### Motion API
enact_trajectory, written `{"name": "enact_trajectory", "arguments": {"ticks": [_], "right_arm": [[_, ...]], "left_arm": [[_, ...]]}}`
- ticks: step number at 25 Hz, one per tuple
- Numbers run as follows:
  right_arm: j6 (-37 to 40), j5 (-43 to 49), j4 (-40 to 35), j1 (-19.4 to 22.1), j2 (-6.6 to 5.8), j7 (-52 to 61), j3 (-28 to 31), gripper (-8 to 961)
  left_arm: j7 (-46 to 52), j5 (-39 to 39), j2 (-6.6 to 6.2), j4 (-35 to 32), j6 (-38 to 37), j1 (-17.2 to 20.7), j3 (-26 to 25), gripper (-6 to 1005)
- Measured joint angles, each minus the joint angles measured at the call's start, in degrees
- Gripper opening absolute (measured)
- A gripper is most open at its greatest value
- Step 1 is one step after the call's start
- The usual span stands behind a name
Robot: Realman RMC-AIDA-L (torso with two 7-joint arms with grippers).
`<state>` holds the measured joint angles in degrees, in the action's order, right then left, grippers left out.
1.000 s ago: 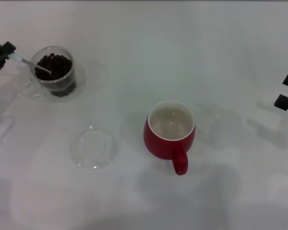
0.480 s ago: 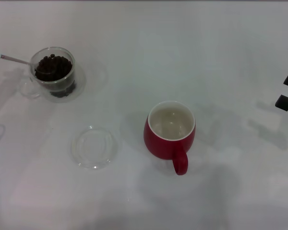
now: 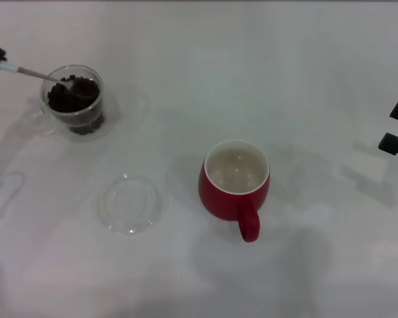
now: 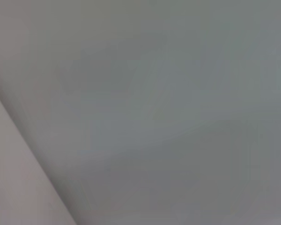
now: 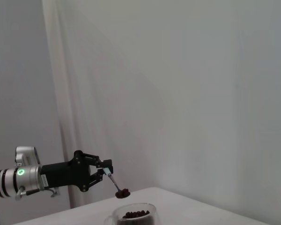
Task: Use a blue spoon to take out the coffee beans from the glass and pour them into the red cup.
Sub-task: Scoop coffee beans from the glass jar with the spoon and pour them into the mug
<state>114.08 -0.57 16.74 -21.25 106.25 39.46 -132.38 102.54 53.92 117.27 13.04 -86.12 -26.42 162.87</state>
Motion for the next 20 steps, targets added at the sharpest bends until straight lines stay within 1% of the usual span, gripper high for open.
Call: {"name": "enact_trajectory", "arguments": {"ticks": [6, 13, 20], "right_arm": [[0.09, -0.05, 0.18, -0.55, -0.22, -0.14, 0.0, 598], [-0.18, -0.16, 0.19, -1.12, -0.28, -0.68, 0.02, 599], [-0.13, -0.17, 0.21, -1.16, -0.32, -0.85, 0.03, 599]], "left_arm": [[-0.38, -2.79, 1.17, -0.45, -0.89, -1.55, 0.09, 122], [-2.13, -6.78, 1.58, -3.78, -0.37, -3.81, 0.08, 126], [-3.97, -10.81, 1.6, -7.2, 1.05, -5.7, 0.07, 130]]}}
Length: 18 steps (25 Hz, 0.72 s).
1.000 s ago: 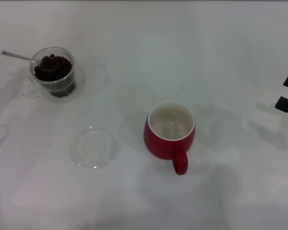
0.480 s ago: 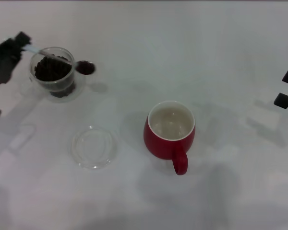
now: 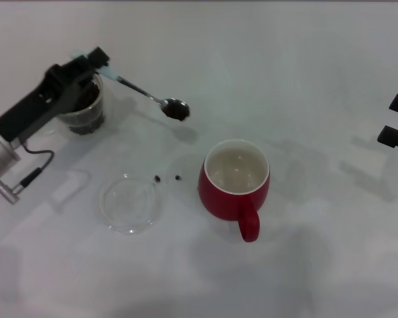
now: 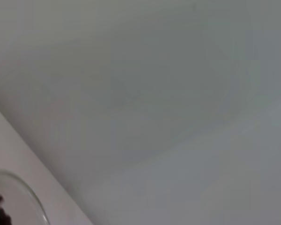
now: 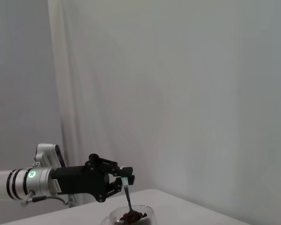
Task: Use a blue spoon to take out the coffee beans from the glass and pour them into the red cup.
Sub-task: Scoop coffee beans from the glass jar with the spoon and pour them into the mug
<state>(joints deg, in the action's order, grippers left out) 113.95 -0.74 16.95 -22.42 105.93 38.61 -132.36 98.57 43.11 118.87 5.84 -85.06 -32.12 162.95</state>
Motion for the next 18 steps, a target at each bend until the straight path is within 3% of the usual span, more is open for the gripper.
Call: {"name": "enact_trajectory", "arguments": {"ticks": [18], "right_arm": [[0.2, 0.04, 0.01, 1.57, 0.3, -0.55, 0.17, 598]], "left_arm": [[-7.85, -11.92, 0.14, -8.23, 5.85, -5.89, 0.0, 140]]}}
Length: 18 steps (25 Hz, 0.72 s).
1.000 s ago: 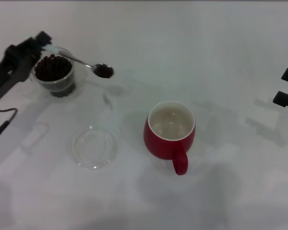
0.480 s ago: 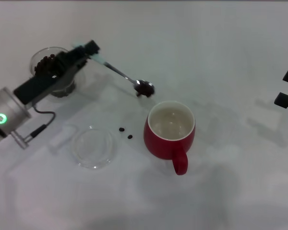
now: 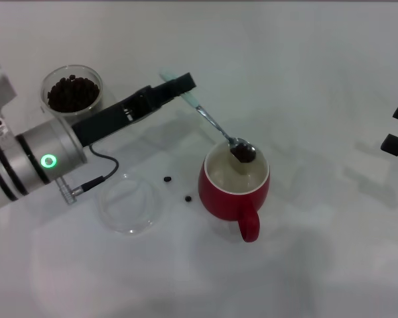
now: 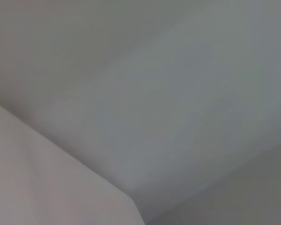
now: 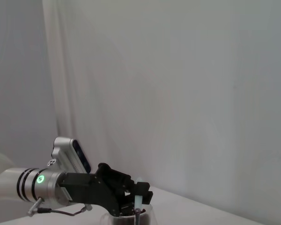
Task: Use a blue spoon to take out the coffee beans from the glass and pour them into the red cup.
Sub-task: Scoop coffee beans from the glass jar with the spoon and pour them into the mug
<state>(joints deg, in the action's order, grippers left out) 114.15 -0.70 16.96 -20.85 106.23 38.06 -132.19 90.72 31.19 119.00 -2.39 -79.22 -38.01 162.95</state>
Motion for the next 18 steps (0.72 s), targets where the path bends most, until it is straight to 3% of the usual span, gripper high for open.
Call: {"name": "enact_trajectory", "arguments": {"ticks": [10, 18], "right_arm": [[0.02, 0.0, 0.0, 0.45, 0.0, 0.23, 0.27, 599], [-0.23, 0.0, 0.0, 0.46, 0.0, 0.39, 0.32, 599]], "left_arm": [[-5.04, -2.83, -0.49, 1.34, -0.5, -3.28, 0.0, 146], [-8.23, -8.32, -0.65, 5.0, -2.09, -8.7, 0.0, 150]]}}
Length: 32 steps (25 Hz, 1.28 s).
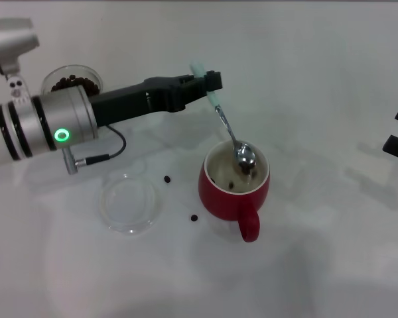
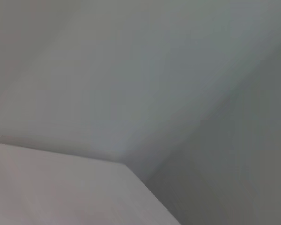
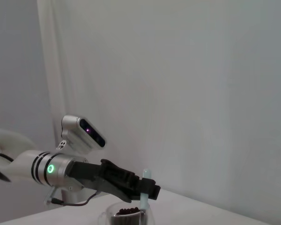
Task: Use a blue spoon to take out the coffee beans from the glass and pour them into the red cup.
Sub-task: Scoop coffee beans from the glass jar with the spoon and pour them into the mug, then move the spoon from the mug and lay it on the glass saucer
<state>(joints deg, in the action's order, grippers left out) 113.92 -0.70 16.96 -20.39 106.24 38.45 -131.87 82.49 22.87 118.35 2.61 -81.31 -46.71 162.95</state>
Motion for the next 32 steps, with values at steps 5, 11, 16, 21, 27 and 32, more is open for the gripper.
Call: {"name": "enact_trajectory", "arguments": {"ticks": [5, 11, 16, 21, 27, 32], "right_arm": [[-0.4, -0.27, 0.0, -0.04, 0.09, 0.05, 0.03, 598], [-0.43, -0.68, 0.0, 0.08, 0.16, 0.11, 0.03, 599], [-0.07, -2.1, 0.0, 0.18, 0.19, 0.13, 0.04, 599], [0.05, -3.67, 0.08, 0.34, 0.16, 0.14, 0.04, 598], [-0.2, -4.83, 0.09, 0.35, 0.11, 0.14, 0.04, 598], [-0.15, -6.69, 0.1, 0.35, 0.1, 0.25, 0.04, 599]], "left_arm": [[-1.39, -2.43, -0.05, 3.7, -3.38, -3.81, 0.0, 153], [0.54, -2.13, -0.05, 6.54, -5.92, -5.71, -0.09, 157], [2.93, 1.43, -0.06, 10.29, -10.36, -2.12, -0.09, 159], [3.27, 8.22, -0.12, 14.42, -17.15, 6.19, -0.09, 162], [2.66, 13.8, -0.08, 16.77, -19.65, 17.26, -0.09, 166], [2.06, 13.78, 0.37, 16.53, -18.84, 20.9, -0.08, 169]]}}
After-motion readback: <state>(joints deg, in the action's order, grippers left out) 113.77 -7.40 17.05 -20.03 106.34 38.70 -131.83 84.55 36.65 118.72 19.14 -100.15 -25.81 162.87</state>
